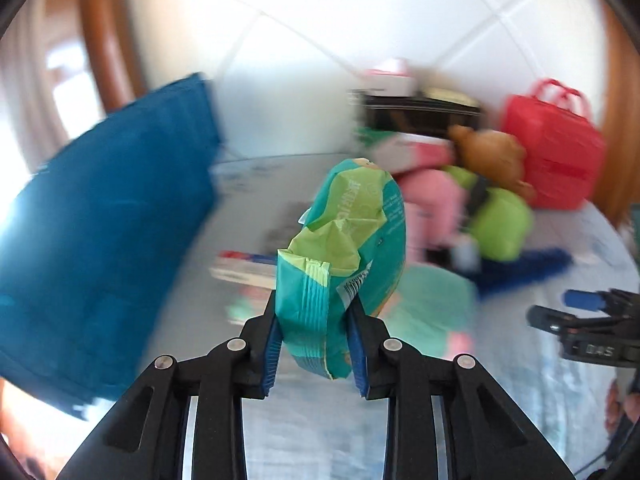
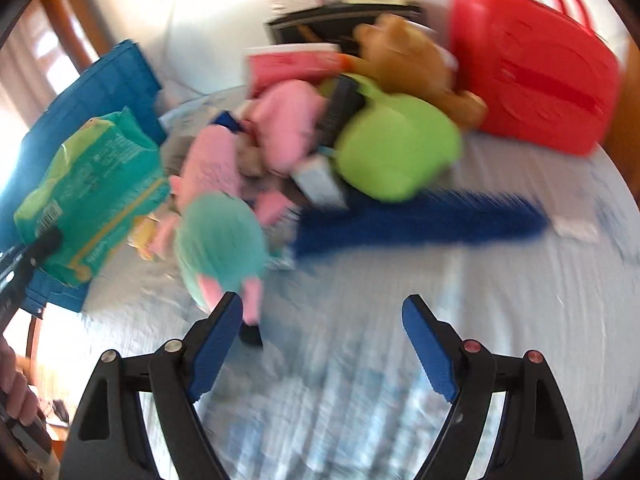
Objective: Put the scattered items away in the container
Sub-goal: 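Lift the diaper pack with left gripper while right gripper grasps the pink-green pig plush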
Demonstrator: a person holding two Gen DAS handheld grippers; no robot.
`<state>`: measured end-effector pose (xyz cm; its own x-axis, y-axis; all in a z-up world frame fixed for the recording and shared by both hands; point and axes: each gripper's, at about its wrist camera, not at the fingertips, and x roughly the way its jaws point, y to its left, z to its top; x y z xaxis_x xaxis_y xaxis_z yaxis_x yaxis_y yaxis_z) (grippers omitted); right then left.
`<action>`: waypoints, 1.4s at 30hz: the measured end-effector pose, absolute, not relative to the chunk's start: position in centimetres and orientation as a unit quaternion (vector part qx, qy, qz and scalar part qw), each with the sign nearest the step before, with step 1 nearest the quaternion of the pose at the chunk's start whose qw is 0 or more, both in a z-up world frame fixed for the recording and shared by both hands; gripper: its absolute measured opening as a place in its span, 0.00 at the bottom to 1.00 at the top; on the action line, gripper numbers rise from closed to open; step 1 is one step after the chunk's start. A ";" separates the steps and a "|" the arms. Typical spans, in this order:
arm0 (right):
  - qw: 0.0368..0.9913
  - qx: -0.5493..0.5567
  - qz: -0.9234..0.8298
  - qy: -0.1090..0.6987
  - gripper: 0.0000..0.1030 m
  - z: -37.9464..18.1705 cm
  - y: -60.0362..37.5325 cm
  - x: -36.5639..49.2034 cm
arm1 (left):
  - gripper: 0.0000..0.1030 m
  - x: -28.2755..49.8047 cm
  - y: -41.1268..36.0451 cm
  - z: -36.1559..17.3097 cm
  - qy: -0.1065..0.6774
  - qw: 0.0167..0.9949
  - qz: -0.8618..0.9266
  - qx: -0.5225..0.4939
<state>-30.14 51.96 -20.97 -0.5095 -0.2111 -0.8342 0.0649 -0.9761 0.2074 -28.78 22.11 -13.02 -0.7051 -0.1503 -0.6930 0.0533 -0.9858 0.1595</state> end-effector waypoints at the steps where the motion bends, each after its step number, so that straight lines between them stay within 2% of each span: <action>1: 0.092 0.492 -0.863 -0.065 0.81 -21.0 50.6 -31.0 | 0.28 -29.4 21.2 -13.6 -0.062 0.069 -0.918 0.385; 5: 0.121 0.501 -0.857 -0.026 0.81 -21.6 45.4 -34.4 | 0.26 -32.2 19.1 -17.0 -0.041 0.085 -0.906 0.413; 10: 0.101 0.522 -0.846 0.041 0.82 -23.5 41.7 -38.1 | 0.24 -34.2 19.4 -19.4 -0.027 0.057 -0.902 0.427; 11: 0.095 0.533 -0.839 0.053 0.85 -24.2 41.2 -38.9 | 0.24 -34.6 19.5 -19.7 -0.028 0.051 -0.901 0.430; 13: 0.092 0.554 -0.825 0.067 0.99 -25.7 40.6 -40.0 | 0.24 -35.2 19.6 -20.0 -0.030 0.044 -0.900 0.432; 16: 0.117 0.572 -0.810 0.057 1.00 -27.7 40.0 -40.6 | 0.24 -36.0 19.8 -20.4 -0.026 0.034 -0.900 0.434; 17: 0.123 0.575 -0.807 0.056 0.98 -28.1 39.8 -40.6 | 0.24 -36.4 20.0 -20.6 -0.027 0.034 -0.900 0.434; 18: 0.132 0.578 -0.804 0.051 0.83 -28.4 39.6 -40.6 | 0.24 -36.6 20.1 -20.6 -0.027 0.033 -0.901 0.433; 19: 0.142 0.578 -0.803 0.040 0.77 -28.4 39.5 -40.4 | 0.24 -36.7 20.2 -20.6 -0.028 0.033 -0.901 0.431; 21: 0.143 0.569 -0.809 0.034 0.72 -28.0 39.5 -39.9 | 0.24 -36.6 20.1 -20.2 -0.028 0.032 -0.903 0.427; 26: 0.143 0.539 -0.830 0.010 0.71 -25.2 40.8 -38.3 | 0.24 -35.4 20.2 -18.0 -0.029 0.028 -0.915 0.400; 35: 0.102 0.449 -0.888 0.000 0.71 -15.6 41.7 -31.8 | 0.24 -31.3 18.9 -10.8 -0.041 -0.008 -0.944 0.328; 42: 0.056 0.388 -0.920 -0.014 0.71 -9.2 37.4 -28.3 | 0.24 -27.6 15.0 -4.7 -0.066 -0.024 -0.961 0.267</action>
